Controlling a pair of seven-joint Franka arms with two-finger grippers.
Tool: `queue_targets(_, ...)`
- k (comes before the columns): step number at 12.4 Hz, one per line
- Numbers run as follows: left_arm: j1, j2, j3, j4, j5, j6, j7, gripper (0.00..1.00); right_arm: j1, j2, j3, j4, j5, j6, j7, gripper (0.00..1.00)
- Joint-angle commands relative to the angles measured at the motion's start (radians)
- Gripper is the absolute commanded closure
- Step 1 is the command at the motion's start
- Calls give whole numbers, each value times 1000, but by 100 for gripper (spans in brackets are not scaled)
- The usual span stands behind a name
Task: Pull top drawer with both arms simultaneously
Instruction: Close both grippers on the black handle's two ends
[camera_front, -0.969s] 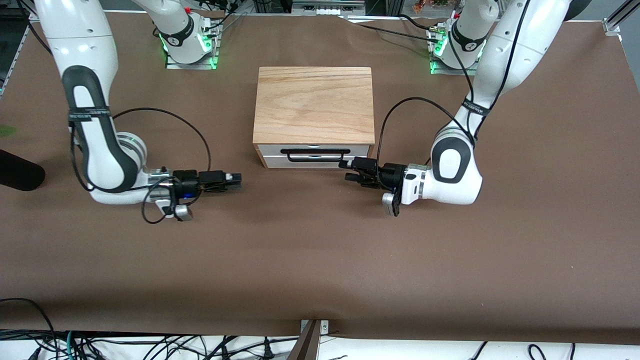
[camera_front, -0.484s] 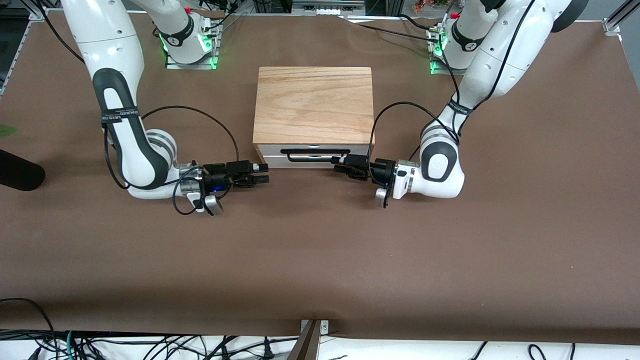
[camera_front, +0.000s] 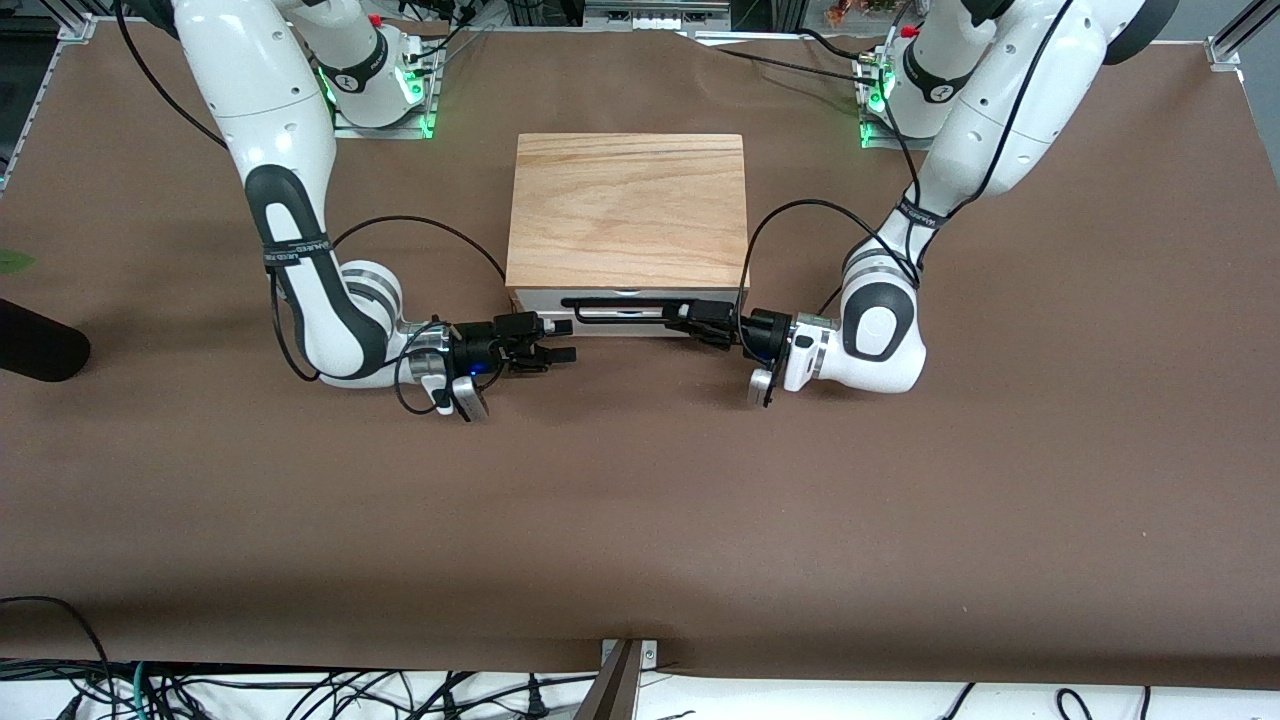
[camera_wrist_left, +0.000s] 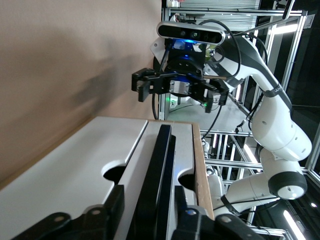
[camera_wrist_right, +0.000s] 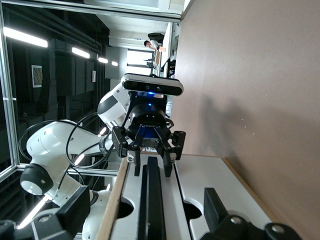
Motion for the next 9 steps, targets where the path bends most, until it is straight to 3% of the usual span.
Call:
queue_targets(1,6,-22,-1,-27,-34,-14,28,76,8,-11,-1,-45,20,-12,-43,0)
queue_targets(3,4,-22,-1,-24,-34,-14,26,96,20,-11,-1,-67,21,-27,-75,1)
queue_targets(4,4,-22,-1,-24,-34,-14,25,100,20,-12,-1,-74,21,-29,-77,3)
queue_targets(9,4,-22,-2,-20,-36,-14,14,100,20,-20,29,-80,28,-29,-84,34)
